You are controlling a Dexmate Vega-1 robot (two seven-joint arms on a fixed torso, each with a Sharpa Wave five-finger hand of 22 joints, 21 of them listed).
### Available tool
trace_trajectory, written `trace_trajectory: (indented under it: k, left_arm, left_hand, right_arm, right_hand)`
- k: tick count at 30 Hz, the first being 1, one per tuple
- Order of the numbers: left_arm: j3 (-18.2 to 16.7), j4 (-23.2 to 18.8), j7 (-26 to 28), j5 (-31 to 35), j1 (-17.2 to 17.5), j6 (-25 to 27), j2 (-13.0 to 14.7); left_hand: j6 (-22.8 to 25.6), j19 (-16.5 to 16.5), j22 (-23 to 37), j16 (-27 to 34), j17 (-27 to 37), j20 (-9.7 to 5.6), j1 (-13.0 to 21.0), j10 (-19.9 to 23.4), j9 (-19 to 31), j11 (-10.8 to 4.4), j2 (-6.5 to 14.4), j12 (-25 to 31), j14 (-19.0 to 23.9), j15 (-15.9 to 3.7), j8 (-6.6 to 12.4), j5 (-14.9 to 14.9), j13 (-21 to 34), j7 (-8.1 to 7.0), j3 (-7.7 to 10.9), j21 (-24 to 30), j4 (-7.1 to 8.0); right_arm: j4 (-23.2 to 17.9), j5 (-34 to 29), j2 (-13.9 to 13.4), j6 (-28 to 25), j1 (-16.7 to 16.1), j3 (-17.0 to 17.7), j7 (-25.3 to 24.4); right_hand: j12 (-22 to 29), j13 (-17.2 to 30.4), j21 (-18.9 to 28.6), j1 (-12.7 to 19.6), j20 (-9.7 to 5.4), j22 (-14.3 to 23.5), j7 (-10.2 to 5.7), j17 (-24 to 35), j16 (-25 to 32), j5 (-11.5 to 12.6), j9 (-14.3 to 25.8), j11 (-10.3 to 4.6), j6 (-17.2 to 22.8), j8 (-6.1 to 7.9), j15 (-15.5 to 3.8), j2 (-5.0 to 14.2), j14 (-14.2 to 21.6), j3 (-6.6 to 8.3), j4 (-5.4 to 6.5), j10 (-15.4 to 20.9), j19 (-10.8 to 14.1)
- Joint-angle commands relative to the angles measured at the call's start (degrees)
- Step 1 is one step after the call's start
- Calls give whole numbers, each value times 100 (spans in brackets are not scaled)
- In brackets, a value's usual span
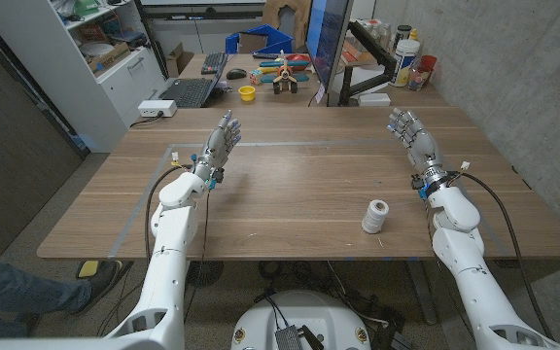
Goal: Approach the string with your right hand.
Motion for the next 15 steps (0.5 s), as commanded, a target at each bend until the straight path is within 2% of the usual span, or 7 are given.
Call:
trace_trajectory:
  k: [1,6,15]
  left_arm:
    - [39,-132,60,33,61,40,-11]
    - [36,-211,83,25,96,35,-14]
    - [67,-169,78,22,98,64,-12]
  left_hand:
    - [44,-51,27,9,13,25,62,13,28,-5,-11,0,-23,-1,17,-12,33,1,-28,8,-5]
    - [48,-52,27,9,13,25,65,18,28,-14,-8,2,-22,0,17,-16,33,-1,-32,8,-5]
    - [55,-56,27,9,13,26,72,12,29,-13,-2,-2,-20,-6,17,-25,33,4,-42,8,-3]
  right_arm:
    - [-112,37,-53,129,-148,148,-23]
    - [-208,33,-80,136,-247,211,-57]
    - [-318,14,-116,202,-376,237,-14]
  right_hand:
    - [32,14,-25,78,-280,13,-50,7,-7,52,31,-49,160,47,-341,-18,83,22,-53,74,71]
    - [34,13,-55,88,-280,14,-93,8,-8,52,29,-104,273,64,-340,-13,134,28,-63,118,89]
    - [40,12,-76,98,-289,15,-117,8,-16,53,27,-115,327,62,-344,-11,155,32,-72,166,115]
